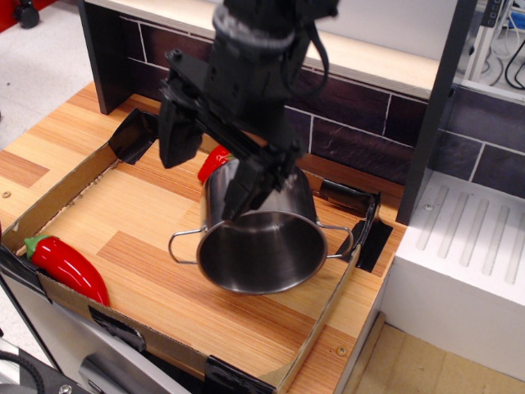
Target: Topple metal pot
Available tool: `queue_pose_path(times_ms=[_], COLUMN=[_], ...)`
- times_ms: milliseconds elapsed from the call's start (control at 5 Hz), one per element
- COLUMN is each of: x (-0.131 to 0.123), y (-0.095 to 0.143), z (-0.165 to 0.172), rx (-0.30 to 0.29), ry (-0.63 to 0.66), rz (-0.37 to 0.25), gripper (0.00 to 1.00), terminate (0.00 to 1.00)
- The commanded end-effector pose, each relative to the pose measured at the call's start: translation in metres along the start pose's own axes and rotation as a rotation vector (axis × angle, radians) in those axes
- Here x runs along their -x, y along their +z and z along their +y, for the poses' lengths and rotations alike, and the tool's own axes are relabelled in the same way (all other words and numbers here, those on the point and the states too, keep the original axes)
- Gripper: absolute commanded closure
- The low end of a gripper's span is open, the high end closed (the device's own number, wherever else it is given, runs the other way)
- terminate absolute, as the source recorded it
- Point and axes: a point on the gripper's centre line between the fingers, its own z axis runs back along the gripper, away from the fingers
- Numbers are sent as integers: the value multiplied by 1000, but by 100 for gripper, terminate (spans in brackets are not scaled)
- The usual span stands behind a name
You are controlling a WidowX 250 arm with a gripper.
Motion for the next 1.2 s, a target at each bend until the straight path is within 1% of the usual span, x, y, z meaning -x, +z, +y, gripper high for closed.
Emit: queue_pose_path(times_ms=[0, 200, 400, 800, 1000], x=[-3, -5, -6, -6, -6], y=[33, 51, 70, 70, 70], z=[18, 29, 41, 41, 41], rx=[111, 140, 167, 167, 167], ry=[29, 105, 151, 151, 151], rz=[-50, -96, -103, -103, -103], gripper=[0, 0, 0, 0, 0], terminate=[0, 0, 0, 0, 100])
